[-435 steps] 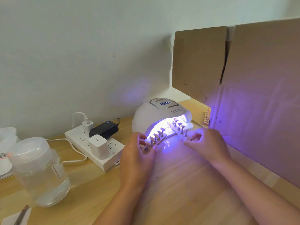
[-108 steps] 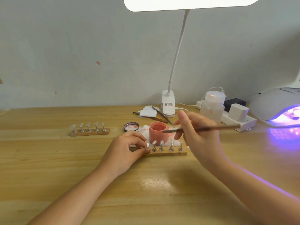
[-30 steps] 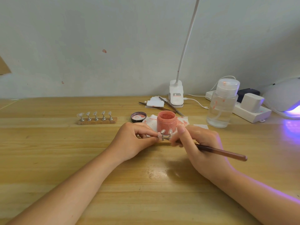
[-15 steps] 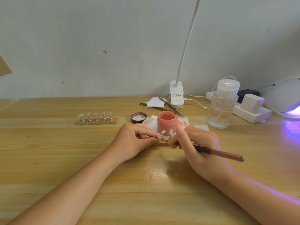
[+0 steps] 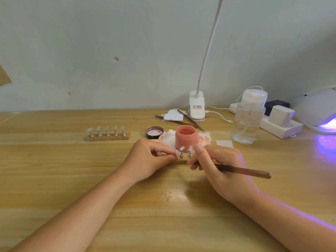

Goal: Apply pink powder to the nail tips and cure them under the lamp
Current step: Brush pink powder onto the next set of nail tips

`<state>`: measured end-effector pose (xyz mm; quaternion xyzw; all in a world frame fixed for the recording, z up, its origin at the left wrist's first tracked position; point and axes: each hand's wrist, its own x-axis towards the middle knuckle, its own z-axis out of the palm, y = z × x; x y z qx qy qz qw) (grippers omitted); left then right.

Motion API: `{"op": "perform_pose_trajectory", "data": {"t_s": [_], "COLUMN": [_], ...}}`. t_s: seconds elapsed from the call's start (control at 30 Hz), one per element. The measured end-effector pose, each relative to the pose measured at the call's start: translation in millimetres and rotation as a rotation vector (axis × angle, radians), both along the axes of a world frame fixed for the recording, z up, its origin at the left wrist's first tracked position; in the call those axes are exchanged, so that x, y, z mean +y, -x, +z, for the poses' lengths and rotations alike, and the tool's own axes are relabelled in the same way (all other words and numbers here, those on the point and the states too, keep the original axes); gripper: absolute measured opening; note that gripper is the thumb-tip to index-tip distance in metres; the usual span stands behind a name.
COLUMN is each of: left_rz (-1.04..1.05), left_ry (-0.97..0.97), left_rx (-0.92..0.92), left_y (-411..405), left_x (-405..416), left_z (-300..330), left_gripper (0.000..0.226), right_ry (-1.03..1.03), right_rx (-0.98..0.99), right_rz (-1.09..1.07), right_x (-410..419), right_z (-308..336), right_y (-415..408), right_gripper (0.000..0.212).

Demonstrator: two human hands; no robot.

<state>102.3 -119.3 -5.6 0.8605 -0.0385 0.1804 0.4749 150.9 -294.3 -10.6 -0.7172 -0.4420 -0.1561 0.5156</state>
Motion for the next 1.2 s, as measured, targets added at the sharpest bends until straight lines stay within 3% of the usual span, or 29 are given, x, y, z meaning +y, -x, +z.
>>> {"op": "perform_pose_trajectory", "data": {"t_s": [0.07,0.2,0.33,0.47,0.6,0.73,0.87,1.0,1.13,1.2], "left_rz": [0.006,-0.006,0.001,-0.005,-0.002,-0.003,-0.01,-0.012,-0.009,-0.009], "left_ry": [0.003,-0.005,0.015,-0.001,0.001,-0.005,-0.002,-0.006,-0.013,-0.012], "left_rx": [-0.005,-0.013,-0.001,-0.011,-0.004,-0.007,-0.006,-0.014,-0.017,-0.017], "left_y": [-0.2,1.4,0.2,1.5,1.5,1.4,1.2,1.4,0.8,0.9], "left_x": [0.0,0.5,0.1,0.5,0.2,0.7,0.4,0.4,0.4,0.2], "left_z": [-0.2,0.2,-0.3,0.6,1.1,1.6,1.4,1.4,0.7,0.7], "left_gripper": [0.016,0.021,0.016,0.023,0.021,0.025,0.023,0.025,0.022,0.021], "right_ry": [0.014,0.021,0.012,0.031,0.021,0.033,0.03,0.017,0.02,0.021], "right_rx": [-0.065,0.068,-0.084,0.037,-0.075,0.036,-0.063,0.069,-0.026,0.039], "right_rz": [-0.014,0.012,-0.03,0.018,-0.011,0.038,-0.002,0.048,0.005,0.024], "right_x": [1.6,1.4,2.2,1.5,2.2,1.6,2.6,0.9,3.2,3.2], "right_z": [1.0,-1.0,2.0,2.3,3.4,1.8,3.9,2.4,4.0,3.6], "right_y": [-0.6,-0.4,-0.8,0.6,0.4,1.0,0.8,2.2,0.5,1.2], "right_gripper": [0.037,0.045,0.035,0.034,0.031,0.033,0.031,0.034,0.028,0.032]}}
